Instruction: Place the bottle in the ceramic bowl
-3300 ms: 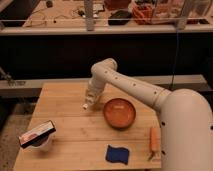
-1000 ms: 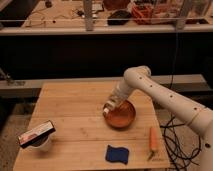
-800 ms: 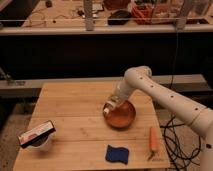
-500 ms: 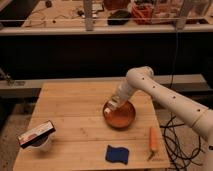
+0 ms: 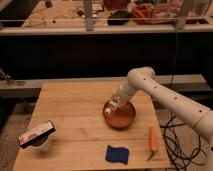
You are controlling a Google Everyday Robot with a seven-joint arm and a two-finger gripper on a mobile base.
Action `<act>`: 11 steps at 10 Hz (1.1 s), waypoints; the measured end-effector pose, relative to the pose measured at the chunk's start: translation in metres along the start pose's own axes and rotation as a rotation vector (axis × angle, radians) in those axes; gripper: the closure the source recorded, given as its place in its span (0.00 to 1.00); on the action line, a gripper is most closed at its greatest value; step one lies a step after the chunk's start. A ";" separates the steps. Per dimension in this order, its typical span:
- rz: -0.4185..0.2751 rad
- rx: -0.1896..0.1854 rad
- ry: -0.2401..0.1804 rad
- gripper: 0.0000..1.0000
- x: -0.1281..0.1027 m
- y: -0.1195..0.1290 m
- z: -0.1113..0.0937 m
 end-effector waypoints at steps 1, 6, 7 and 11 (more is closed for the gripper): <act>0.001 0.001 0.001 0.57 0.000 0.001 0.000; 0.013 0.002 0.004 0.42 0.000 0.003 -0.003; 0.015 0.004 0.005 0.41 0.000 0.003 -0.004; 0.021 0.006 0.012 0.47 0.001 0.008 -0.007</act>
